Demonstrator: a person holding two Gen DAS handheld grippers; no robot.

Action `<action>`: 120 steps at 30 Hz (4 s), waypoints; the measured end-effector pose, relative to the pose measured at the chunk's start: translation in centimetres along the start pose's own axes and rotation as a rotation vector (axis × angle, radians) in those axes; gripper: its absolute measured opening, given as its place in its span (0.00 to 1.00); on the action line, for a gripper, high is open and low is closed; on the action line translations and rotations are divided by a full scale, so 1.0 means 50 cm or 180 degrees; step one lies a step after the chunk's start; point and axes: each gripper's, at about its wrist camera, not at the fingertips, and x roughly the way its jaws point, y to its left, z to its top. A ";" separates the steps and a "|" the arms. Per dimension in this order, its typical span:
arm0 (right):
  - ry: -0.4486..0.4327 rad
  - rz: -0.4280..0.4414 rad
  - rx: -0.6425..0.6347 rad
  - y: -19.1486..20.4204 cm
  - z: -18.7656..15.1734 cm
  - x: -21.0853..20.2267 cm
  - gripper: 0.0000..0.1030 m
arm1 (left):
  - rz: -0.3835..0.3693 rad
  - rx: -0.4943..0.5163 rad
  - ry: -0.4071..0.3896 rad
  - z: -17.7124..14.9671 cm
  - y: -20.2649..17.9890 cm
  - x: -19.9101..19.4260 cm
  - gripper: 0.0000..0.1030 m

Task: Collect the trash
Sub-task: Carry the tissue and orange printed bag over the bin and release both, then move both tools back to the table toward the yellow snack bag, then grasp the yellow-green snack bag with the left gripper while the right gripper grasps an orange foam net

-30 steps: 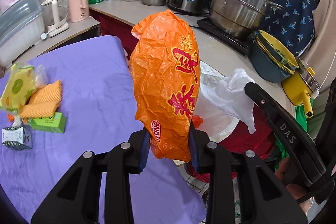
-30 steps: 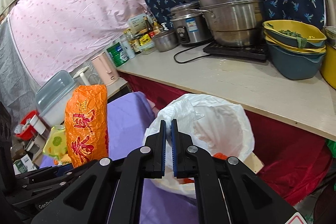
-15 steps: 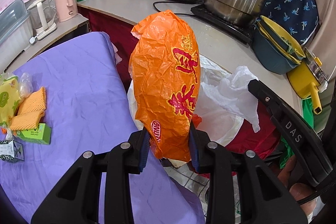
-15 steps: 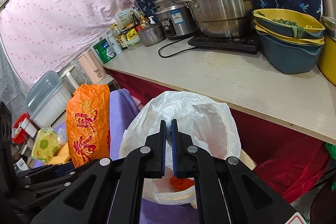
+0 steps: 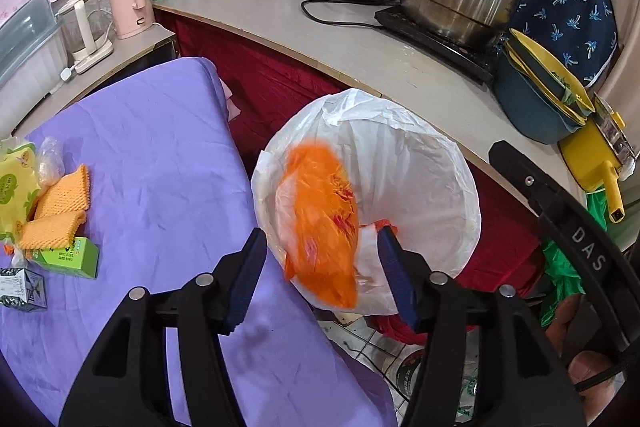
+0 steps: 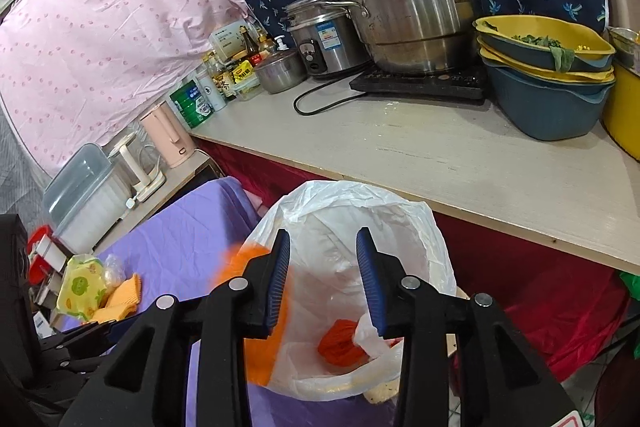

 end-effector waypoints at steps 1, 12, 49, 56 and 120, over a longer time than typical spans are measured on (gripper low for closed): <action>-0.0005 0.0008 -0.0012 0.003 0.001 -0.002 0.34 | 0.0001 -0.0003 -0.0006 0.000 0.002 -0.002 0.54; -0.0089 0.0105 -0.0114 0.050 0.009 -0.031 0.41 | 0.0067 -0.0141 -0.0132 0.003 0.039 -0.046 0.61; 0.0236 0.0770 -0.0666 0.408 -0.111 -0.023 0.49 | 0.0850 -0.1215 -0.0426 -0.113 0.468 -0.228 0.76; 0.0410 0.0885 -0.0765 0.483 -0.157 0.008 0.49 | 0.1222 -0.1298 -0.0423 -0.131 0.564 -0.233 0.76; 0.1161 0.0993 -0.1206 0.678 -0.306 0.286 0.14 | 0.0980 -0.1833 -0.0261 -0.172 0.715 -0.154 0.11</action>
